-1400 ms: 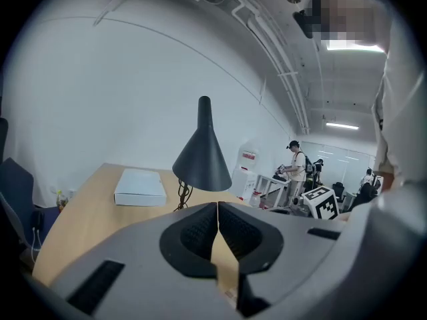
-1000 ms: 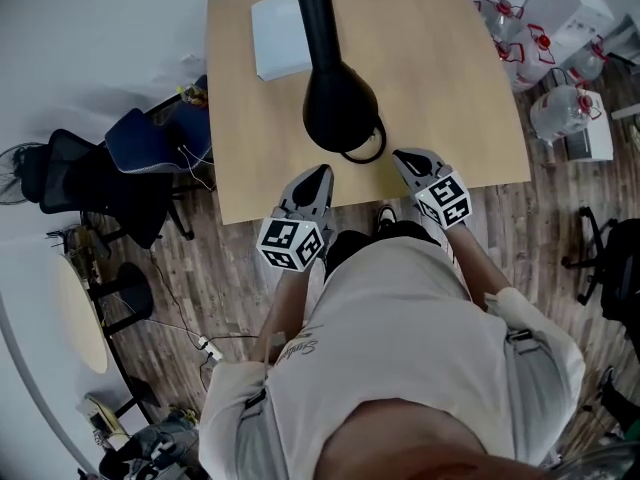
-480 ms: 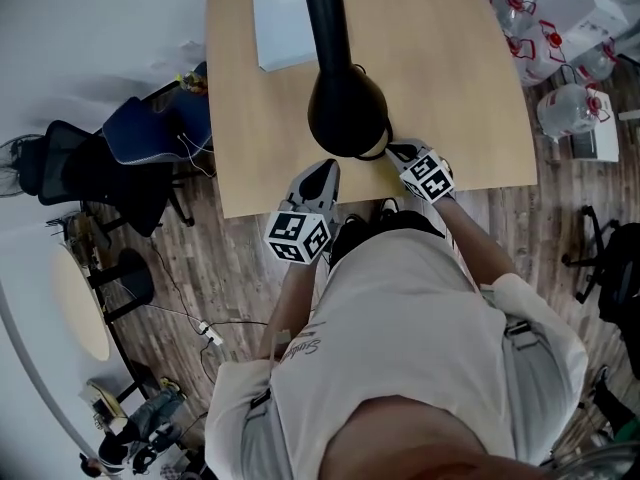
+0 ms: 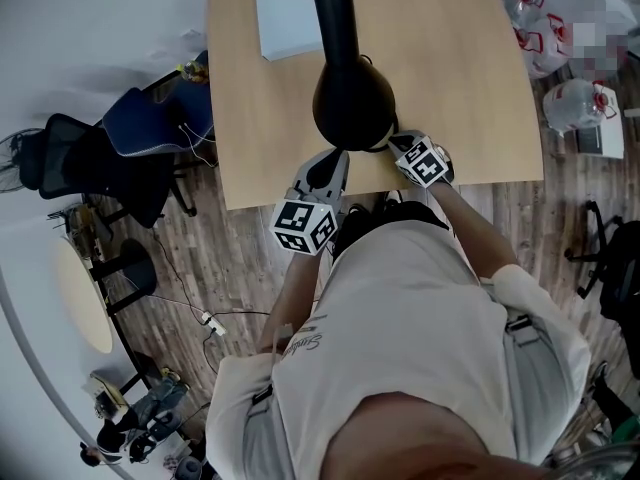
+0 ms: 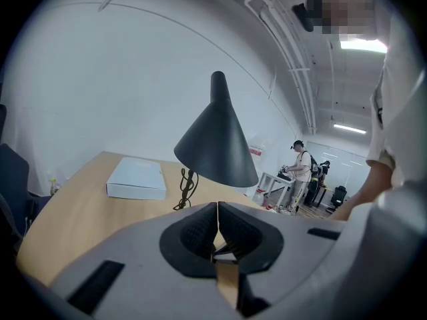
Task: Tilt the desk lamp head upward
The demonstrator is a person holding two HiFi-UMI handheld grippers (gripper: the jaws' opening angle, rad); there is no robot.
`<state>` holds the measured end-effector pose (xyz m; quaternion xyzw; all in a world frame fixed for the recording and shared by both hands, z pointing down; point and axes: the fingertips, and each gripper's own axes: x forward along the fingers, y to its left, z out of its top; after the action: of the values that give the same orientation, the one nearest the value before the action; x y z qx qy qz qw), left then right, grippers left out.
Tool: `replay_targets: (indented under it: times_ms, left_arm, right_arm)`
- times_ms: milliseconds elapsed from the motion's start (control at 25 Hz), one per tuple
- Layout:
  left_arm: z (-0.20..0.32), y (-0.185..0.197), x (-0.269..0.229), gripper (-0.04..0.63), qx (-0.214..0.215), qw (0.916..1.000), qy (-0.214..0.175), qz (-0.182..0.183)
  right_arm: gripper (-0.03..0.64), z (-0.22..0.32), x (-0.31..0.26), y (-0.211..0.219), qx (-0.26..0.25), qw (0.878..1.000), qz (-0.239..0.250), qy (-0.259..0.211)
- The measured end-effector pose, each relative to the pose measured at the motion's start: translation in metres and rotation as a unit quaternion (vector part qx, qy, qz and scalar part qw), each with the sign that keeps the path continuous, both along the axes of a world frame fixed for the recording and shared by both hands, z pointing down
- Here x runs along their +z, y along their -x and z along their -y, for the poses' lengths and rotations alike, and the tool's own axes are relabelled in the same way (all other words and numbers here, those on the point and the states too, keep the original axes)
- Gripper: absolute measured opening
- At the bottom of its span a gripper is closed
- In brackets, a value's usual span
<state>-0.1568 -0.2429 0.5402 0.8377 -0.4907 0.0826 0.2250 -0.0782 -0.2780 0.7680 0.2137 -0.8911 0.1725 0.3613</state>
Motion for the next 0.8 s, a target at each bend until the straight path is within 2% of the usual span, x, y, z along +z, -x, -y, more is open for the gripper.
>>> replay_targets:
  times_ms: [480,680,800]
  left_arm:
    - [0.002,-0.010,-0.008,0.017,0.017,0.9997,-0.016,-0.004]
    - [0.002,-0.010,-0.014,0.017,0.022,0.9994,-0.025,0.000]
    - [0.001,-0.009,-0.012,0.017,0.024,0.9994,-0.024,0.001]
  right_arm:
    - [-0.005,-0.005,0.008,-0.005,0.005,0.999,-0.022,0.029]
    - [-0.005,-0.003,0.004,-0.004,-0.013,0.999,-0.047,0.024]
    - [-0.005,-0.004,0.006,-0.002,-0.016,0.998,-0.055,0.038]
